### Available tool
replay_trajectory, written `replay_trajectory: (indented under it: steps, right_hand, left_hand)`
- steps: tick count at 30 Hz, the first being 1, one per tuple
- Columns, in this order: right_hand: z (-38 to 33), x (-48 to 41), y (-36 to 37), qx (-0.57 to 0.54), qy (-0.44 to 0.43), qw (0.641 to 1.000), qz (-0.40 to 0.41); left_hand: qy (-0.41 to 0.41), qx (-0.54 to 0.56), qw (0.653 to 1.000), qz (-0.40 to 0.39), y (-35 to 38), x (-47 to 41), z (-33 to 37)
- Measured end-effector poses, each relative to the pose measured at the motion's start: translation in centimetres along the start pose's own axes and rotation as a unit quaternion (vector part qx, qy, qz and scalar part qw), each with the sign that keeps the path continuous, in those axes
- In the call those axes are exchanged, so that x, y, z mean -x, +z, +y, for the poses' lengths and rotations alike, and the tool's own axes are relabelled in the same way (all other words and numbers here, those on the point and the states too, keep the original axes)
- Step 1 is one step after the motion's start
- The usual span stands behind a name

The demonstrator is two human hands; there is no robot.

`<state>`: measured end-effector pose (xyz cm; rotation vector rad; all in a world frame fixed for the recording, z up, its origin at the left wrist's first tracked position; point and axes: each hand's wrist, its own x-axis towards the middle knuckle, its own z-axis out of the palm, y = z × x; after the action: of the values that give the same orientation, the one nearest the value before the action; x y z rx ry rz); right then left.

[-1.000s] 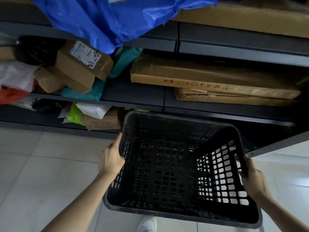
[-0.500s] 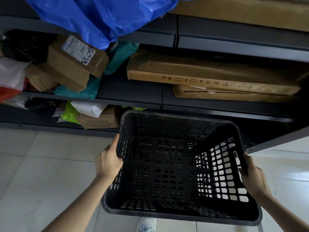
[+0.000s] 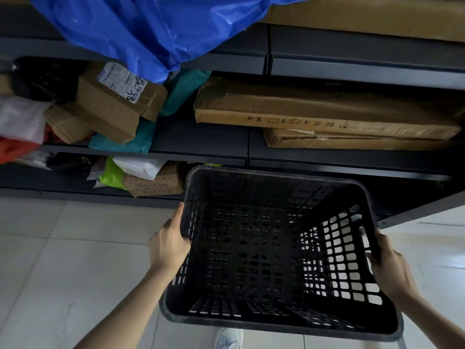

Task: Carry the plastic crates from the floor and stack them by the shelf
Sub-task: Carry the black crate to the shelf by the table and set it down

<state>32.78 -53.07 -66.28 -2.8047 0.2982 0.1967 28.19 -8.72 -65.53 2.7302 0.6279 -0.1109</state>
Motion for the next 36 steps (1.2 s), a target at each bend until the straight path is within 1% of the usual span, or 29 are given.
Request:
replay_trajectory:
  steps: [6, 10, 13, 18, 20, 23, 27, 31, 33, 36]
  right_hand:
    - [-0.5, -0.5, 0.4, -0.002, -0.006, 1.000, -0.001]
    - [-0.6, 0.1, 0.0, 0.020, -0.010, 1.000, -0.012]
    - [-0.6, 0.2, -0.5, 0.055, -0.010, 0.998, -0.040]
    - [-0.8, 0.3, -0.1, 0.105, 0.002, 0.994, -0.041]
    - [-0.9, 0.7, 0.2, 0.103, 0.014, 0.994, -0.032]
    - [-1.2, 1.0, 0.3, 0.085, 0.024, 0.996, -0.032]
    - [-1.2, 0.9, -0.3, 0.083, 0.016, 0.995, -0.058]
    - [-1.2, 0.7, -0.9, 0.112, 0.005, 0.990, -0.090]
    - [-1.3, 0.7, -1.1, 0.119, 0.004, 0.989, -0.086]
    - [-1.6, 1.0, -1.7, 0.105, -0.001, 0.993, -0.056]
  left_hand:
    - [-0.004, 0.004, 1.000, 0.003, 0.7, -0.5, -0.5]
    - [-0.002, 0.007, 1.000, 0.003, 0.9, -0.4, -0.5]
    - [0.005, 0.002, 1.000, 0.001, 1.0, -0.2, -0.4]
    - [0.019, -0.052, 0.998, 0.017, 0.8, 0.1, -0.5]
    - [0.030, -0.074, 0.997, 0.018, 0.8, 0.2, -0.7]
    - [0.040, -0.098, 0.994, -0.001, 0.4, 0.4, -0.8]
    - [0.041, -0.107, 0.993, 0.008, 0.0, 1.1, -0.2]
    - [0.024, -0.123, 0.992, 0.002, -0.5, 1.9, 0.1]
    - [0.024, -0.136, 0.990, -0.003, -0.9, 2.3, 0.2]
    - [0.021, -0.155, 0.988, -0.012, -1.5, 3.0, 0.5]
